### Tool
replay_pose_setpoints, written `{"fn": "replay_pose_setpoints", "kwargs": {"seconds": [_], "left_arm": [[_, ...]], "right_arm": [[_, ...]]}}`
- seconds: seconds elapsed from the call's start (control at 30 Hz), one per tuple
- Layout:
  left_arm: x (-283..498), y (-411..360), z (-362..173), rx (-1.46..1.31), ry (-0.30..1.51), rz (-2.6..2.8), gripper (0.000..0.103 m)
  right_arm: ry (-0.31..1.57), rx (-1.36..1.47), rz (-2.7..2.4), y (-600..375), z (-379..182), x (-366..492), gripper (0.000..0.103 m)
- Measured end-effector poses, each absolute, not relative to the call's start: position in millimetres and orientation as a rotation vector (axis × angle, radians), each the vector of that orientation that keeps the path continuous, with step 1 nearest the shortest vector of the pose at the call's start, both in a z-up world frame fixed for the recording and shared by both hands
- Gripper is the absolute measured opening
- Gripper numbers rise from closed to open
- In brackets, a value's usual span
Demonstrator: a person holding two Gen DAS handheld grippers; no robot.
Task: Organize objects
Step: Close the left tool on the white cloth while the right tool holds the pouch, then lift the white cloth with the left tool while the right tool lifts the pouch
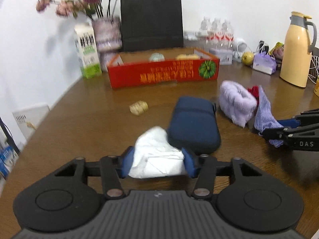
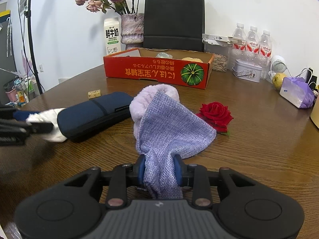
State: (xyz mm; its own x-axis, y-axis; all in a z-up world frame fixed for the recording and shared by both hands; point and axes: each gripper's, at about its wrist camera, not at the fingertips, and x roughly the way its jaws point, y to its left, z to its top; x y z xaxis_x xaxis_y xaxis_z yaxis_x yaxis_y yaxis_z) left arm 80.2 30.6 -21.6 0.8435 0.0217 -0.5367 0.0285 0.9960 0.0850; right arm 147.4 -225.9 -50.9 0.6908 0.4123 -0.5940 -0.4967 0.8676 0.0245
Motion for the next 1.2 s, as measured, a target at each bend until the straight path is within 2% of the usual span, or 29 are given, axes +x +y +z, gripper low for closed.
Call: {"fn": "replay_pose_setpoints", "kwargs": {"seconds": [0.17,0.47,0.57,0.7,0.73,0.93,1.2], "left_arm": [[71,38,-10,0.109,0.526,0.019,0.046],[79,75,-17,0.044,0.549,0.156,0.048],[86,78,-25,0.032,0.596,0.138,0.061],[92,75,-34,0.040,0.633,0.122,0.096],[92,75,-35,0.043,0.636,0.118,0.102],[110,79,-41,0.029,0.745,0.082,0.103],[119,88,-42,-0.010,0.794,0.054,0.103]], "right_arm": [[0.626,-0.143,0.505,-226,-51,147,0.030],[0.626,-0.143,0.502,-226,-51,147,0.030],[0.626,-0.144,0.501,-226,-51,147,0.031],[0.628,-0.141,0.497,-228,-51,147,0.032],[0.629,-0.141,0.496,-227,-51,147,0.032],[0.629,-0.139,0.494,-227,-51,147,0.032],[0.630,-0.138,0.492,-228,-52,148,0.034]]}}
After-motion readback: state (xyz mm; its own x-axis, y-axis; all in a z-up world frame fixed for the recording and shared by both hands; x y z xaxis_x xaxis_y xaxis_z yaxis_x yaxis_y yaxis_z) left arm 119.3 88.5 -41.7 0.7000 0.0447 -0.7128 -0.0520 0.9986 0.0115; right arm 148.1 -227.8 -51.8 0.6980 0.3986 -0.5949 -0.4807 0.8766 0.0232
